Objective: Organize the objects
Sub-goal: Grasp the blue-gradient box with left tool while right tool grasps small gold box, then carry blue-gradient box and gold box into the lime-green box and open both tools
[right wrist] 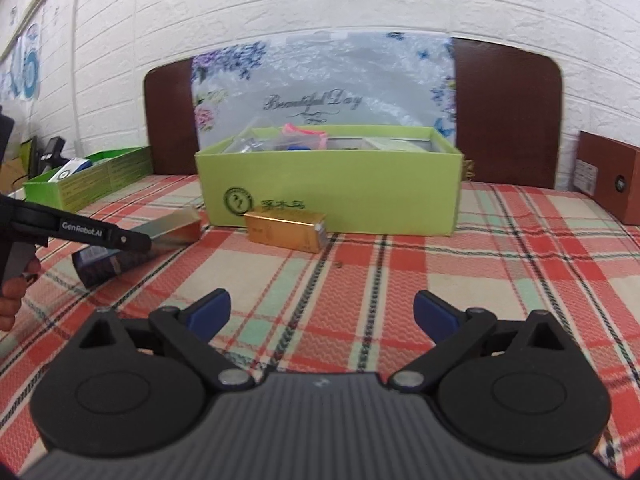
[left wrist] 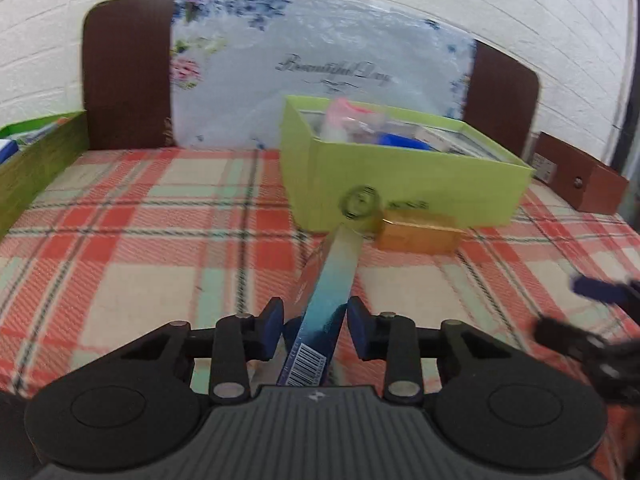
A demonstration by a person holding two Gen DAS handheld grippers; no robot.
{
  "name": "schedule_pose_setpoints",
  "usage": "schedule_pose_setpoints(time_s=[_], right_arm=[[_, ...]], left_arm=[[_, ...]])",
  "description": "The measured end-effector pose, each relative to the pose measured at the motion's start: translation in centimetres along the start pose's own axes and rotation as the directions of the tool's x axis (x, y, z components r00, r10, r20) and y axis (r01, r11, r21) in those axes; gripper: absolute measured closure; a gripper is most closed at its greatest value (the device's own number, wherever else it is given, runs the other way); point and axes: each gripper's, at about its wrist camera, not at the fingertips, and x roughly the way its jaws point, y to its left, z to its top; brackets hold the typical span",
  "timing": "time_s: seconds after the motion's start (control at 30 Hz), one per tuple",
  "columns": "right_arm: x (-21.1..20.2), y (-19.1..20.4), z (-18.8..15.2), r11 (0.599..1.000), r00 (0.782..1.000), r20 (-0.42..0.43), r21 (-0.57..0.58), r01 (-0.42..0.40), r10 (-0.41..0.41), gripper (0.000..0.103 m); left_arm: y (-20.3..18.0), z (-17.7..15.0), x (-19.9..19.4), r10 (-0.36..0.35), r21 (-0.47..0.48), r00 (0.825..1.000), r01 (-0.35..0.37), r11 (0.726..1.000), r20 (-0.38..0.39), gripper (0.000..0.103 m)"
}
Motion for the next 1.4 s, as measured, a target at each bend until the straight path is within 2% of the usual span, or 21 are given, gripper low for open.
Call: schedule_pose_setpoints(time_s=[0.1,0.2,0.3,0.5,0.57,0.6,0.63,0.67,0.73,0.8,0.9,0.97,1.1,1.23,1.27,1.33,1.4], right_arm=[[1.6,0.8,1.4,0.997,1.000,0.018,-0.077,-0.024,0.025,0.004],[3.9,1.7,2.8,0.984,0.999,0.019,-0.175,-0.041,0.045,0.010],[6.7,1.6,4.0,0.969,0.998,-0.017,-0.238,-0.069,0.067,0.018],[12.3,1.5,5.4,0.948,0.994,-0.078,-0.304,-0.094,0.074,0.029],[13.5,1.6,5.5,0.945,0.990,-0.110,-0.306,-0.117,0.087,0.038],[13.8,1.7,5.4,0.940,0.987,-0.129,-0.314,-0.133,0.096,0.050],[13.7,1.9,5.3,0.938,0.986,-0.138,-0.319,-0.138,0.098,0.055],[13.2,2.0,5.2,0.936,0.986,-0.134,-0.324,-0.136,0.097,0.059],[11.7,2.1,4.9,0.939,0.985,-0.139,-0.310,-0.146,0.107,0.072],[9.6,1.9,4.2,0.953,0.985,-0.143,-0.275,-0.130,0.093,0.080],[6.0,1.6,2.7,0.972,0.988,-0.145,-0.217,-0.088,0.057,0.080],[3.3,1.1,1.6,0.984,0.987,-0.150,-0.159,-0.083,0.059,0.080],[-2.2,0.7,-0.8,0.992,0.987,-0.161,-0.118,-0.035,0.016,0.080],[-6.5,-0.5,-2.6,0.998,0.981,-0.184,-0.020,-0.063,0.058,0.080],[-7.0,-0.6,-2.7,0.998,0.980,-0.188,-0.014,-0.066,0.062,0.080],[-7.3,-0.5,-2.7,0.998,0.982,-0.183,-0.034,-0.053,0.046,0.078],[-7.1,0.0,-2.6,0.997,0.983,-0.182,-0.078,-0.022,0.007,0.073]], left_arm=[[-1.8,-0.9,-0.8,-0.003,0.009,1.000,0.003,1.000,0.001,0.067],[-2.1,-1.5,-1.7,0.029,-0.038,1.000,-0.029,0.999,0.003,0.067],[-1.8,-1.9,-2.6,0.050,-0.086,0.999,-0.050,0.995,-0.003,0.067],[-1.4,-2.6,-3.0,0.072,-0.090,0.997,-0.074,0.993,-0.024,0.067],[-1.1,-2.6,-2.8,0.074,-0.092,0.996,-0.077,0.993,-0.041,0.067],[-1.0,-2.6,-2.8,0.074,-0.094,0.996,-0.078,0.992,-0.044,0.067],[-0.8,-2.5,-2.7,0.071,-0.099,0.996,-0.076,0.992,-0.045,0.067],[-0.7,-2.5,-2.7,0.067,-0.106,0.997,-0.072,0.992,-0.047,0.067],[-0.8,-2.5,-2.7,0.050,-0.117,0.998,-0.056,0.992,-0.048,0.068],[-1.2,-2.6,-2.7,0.043,-0.111,0.998,-0.048,0.993,-0.049,0.071],[-1.7,-3.0,-2.7,-0.031,-0.152,0.996,0.019,0.988,-0.078,0.079],[-2.5,-3.3,-3.1,-0.069,-0.159,0.994,0.054,0.986,-0.089,0.080],[-4.4,-4.3,-4.2,-0.134,-0.141,0.985,0.118,0.983,-0.110,0.080],[-5.8,-4.4,-4.1,-0.109,-0.118,0.987,0.095,0.988,-0.115,0.079],[-5.9,-4.2,-3.7,-0.107,-0.116,0.987,0.093,0.989,-0.124,0.075],[-6.3,-3.7,-2.8,-0.105,-0.109,0.986,0.090,0.990,-0.133,0.071],[-6.7,-3.2,-2.0,-0.081,-0.091,0.987,0.069,0.993,-0.142,0.071]])
